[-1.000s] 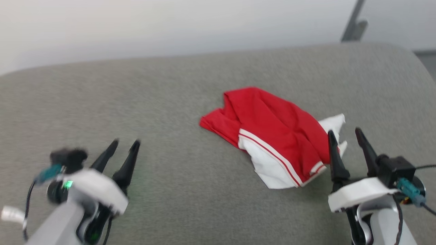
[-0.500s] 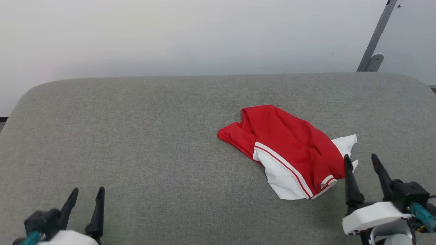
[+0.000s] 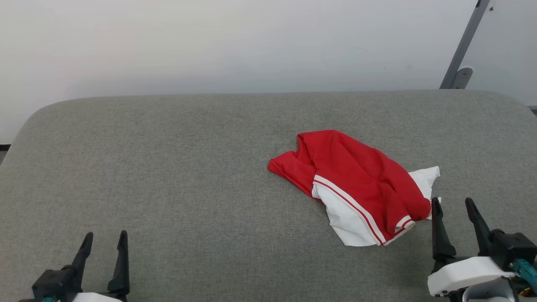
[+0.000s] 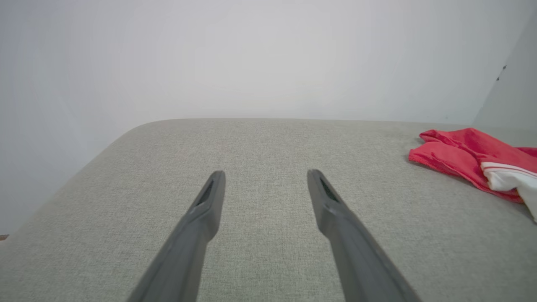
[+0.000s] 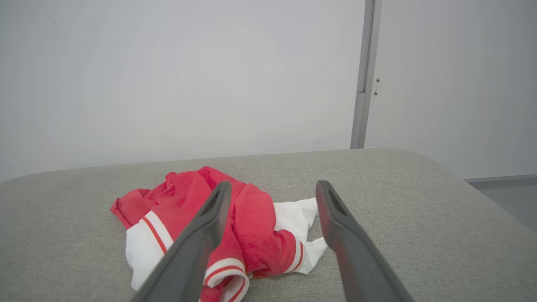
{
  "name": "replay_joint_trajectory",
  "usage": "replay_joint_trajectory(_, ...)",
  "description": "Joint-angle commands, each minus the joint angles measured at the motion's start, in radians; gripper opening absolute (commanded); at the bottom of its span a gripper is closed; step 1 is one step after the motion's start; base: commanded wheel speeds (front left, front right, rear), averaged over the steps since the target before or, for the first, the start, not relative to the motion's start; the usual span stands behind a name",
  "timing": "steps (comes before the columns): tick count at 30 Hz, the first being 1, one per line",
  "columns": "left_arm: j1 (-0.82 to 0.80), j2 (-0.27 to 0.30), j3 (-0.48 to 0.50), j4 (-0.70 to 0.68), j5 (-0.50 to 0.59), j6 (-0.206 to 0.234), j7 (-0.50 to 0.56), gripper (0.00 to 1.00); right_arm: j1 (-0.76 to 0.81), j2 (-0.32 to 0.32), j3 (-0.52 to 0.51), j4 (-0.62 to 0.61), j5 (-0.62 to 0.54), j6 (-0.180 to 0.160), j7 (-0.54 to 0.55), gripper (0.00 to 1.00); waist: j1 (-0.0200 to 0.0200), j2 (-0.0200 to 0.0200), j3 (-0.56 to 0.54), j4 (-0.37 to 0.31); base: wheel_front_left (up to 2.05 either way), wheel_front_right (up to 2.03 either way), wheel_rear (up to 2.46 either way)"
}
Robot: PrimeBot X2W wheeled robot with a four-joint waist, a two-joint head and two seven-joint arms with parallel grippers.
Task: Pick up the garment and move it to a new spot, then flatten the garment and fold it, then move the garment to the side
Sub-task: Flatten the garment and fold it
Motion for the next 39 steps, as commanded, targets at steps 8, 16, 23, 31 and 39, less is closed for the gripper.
replay_joint_trajectory(8, 0.011, -0.014, -0.002, -0.018, -0.001, -0.004, -0.005, 1.0, -0.021, -0.01, 0.022, 0.042, -0.008, -0.001, -0.002, 1.0, 0.0, -0.0001, 0.012, 0.0, 0.0, 0.0, 0.0)
replay_joint_trajectory(16, -0.05, -0.04, -0.045, -0.012, -0.031, -0.004, -0.005, 1.0, -0.213, -0.195, 0.065, 0.211, -0.008, -0.001, 0.35, 1.0, 0.0, -0.0001, 0.116, 0.024, 0.0, 0.0, 0.0)
replay_joint_trajectory(23, -0.107, -0.042, -0.082, 0.003, -0.051, -0.004, -0.005, 1.0, -0.376, -0.281, 0.119, 0.243, 0.04, -0.001, 0.657, 1.0, 0.0, -0.0001, 0.214, 0.053, 0.0, 0.0, 0.0)
replay_joint_trajectory(31, -0.165, -0.04, -0.165, 0.007, -0.081, -0.003, -0.005, 1.0, -0.463, -0.26, 0.149, 0.298, 0.032, -0.001, 0.802, 0.59, 0.0, -0.0001, 0.266, 0.091, 0.0, 0.0, 0.0)
replay_joint_trajectory(39, -0.172, -0.029, -0.174, 0.013, -0.099, -0.003, -0.005, 1.0, -0.494, -0.256, 0.025, 0.301, 0.007, -0.002, 0.725, 0.0, 0.0, -0.0001, 0.275, 0.083, 0.0, 0.0, 0.0)
